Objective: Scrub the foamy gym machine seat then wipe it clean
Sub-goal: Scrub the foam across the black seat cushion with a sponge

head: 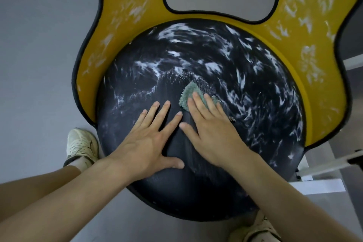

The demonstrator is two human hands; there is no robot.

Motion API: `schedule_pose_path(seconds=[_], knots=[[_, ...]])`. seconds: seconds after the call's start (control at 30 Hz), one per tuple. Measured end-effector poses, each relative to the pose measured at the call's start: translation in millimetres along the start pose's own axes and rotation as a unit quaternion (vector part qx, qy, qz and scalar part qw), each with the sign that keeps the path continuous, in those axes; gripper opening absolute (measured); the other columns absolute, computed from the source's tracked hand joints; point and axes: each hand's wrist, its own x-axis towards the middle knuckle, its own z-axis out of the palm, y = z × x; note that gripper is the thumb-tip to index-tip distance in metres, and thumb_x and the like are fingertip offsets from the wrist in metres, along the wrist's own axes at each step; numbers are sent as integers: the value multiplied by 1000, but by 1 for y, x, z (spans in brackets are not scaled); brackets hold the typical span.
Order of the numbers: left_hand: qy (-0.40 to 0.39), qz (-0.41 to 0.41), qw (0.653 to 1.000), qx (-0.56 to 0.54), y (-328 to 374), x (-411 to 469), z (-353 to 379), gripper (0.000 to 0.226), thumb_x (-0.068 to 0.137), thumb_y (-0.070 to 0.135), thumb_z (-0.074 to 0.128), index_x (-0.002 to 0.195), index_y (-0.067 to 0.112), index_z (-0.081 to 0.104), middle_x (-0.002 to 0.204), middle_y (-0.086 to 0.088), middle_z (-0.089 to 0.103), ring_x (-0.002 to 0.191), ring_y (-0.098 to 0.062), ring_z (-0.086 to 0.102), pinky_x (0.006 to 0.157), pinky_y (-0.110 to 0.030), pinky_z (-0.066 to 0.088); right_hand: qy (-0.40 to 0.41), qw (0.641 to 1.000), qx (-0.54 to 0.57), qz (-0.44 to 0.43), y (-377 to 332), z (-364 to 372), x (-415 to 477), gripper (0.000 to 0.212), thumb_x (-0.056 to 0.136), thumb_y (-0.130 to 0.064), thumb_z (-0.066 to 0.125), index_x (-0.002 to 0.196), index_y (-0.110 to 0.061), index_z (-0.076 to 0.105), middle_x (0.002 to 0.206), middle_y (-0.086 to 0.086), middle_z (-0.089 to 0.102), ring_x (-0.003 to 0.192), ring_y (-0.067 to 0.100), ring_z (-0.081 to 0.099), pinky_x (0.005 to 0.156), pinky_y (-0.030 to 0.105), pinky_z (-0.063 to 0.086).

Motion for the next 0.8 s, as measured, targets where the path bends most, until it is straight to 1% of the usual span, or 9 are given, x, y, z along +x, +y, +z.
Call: schedule_pose_path(seconds=[0.1,0.2,0.23,0.3,0.43,0.53,0.63,0.7,0.8], knots=[[-6,-4,1000,-4,-1,1,-2,115,70,92,30,150,37,-33,154,1,-47,142,-20,-45,122,-40,-19,17,1000,-7,-6,-11,25,-51,80,102,-68,12,163,-17,3,170,-1,-8,156,19,-15,126,42,-1],[0,-8,1000,1,0,-2,-2,116,75,88,37,151,35,-34,153,1,-49,141,-19,-45,121,-39,-20,-12,1000,-9,-25,-21,46,-104,81,102,-69,22,157,-11,36,166,4,27,153,28,24,116,46,22],[3,-10,1000,-2,0,-3,-1,116,76,87,38,151,34,-33,154,0,-48,141,-19,-45,122,-39,-19,-30,999,-4,-21,-21,47,-108,79,102,-68,23,155,-12,40,164,4,32,151,28,30,114,46,25],[15,-16,1000,-13,1,-4,2,116,78,87,40,152,34,-31,155,0,-47,142,-19,-44,123,-40,-18,-29,999,-11,-15,-19,43,-96,78,103,-68,20,158,-14,34,166,2,27,153,26,24,116,45,21],[10,-23,1000,-11,-1,-6,3,115,77,87,39,152,33,-30,156,-2,-44,144,-21,-42,124,-42,-14,3,1000,19,10,-12,13,-20,80,99,-71,2,162,-21,-8,167,-5,-18,153,16,-23,127,43,-6],[11,-15,1000,-7,-2,-5,1,114,72,88,33,150,33,-30,158,-3,-41,145,-22,-40,124,-43,-13,-8,999,34,32,-12,-4,18,82,96,-71,0,161,-23,-13,166,-7,-24,151,13,-29,126,42,-11],[4,-16,1000,-12,-3,-3,0,116,71,88,34,152,34,-29,157,-3,-43,144,-22,-41,124,-43,-14,1,999,27,18,-20,7,-10,86,95,-74,-3,162,-21,-8,168,-5,-19,152,14,-26,127,43,-7],[8,-16,1000,-19,-4,-1,1,115,76,88,38,150,35,-32,155,-2,-46,143,-21,-43,124,-43,-14,12,1000,19,-3,-26,23,-51,85,98,-73,3,163,-18,6,170,-2,-5,156,18,-14,126,42,1],[9,-12,1000,-20,-5,-3,3,116,79,87,42,151,34,-32,154,0,-48,141,-19,-45,123,-42,-17,-15,999,-8,-31,-31,44,-103,84,101,-72,20,154,-11,43,163,4,33,152,28,28,115,45,24]])
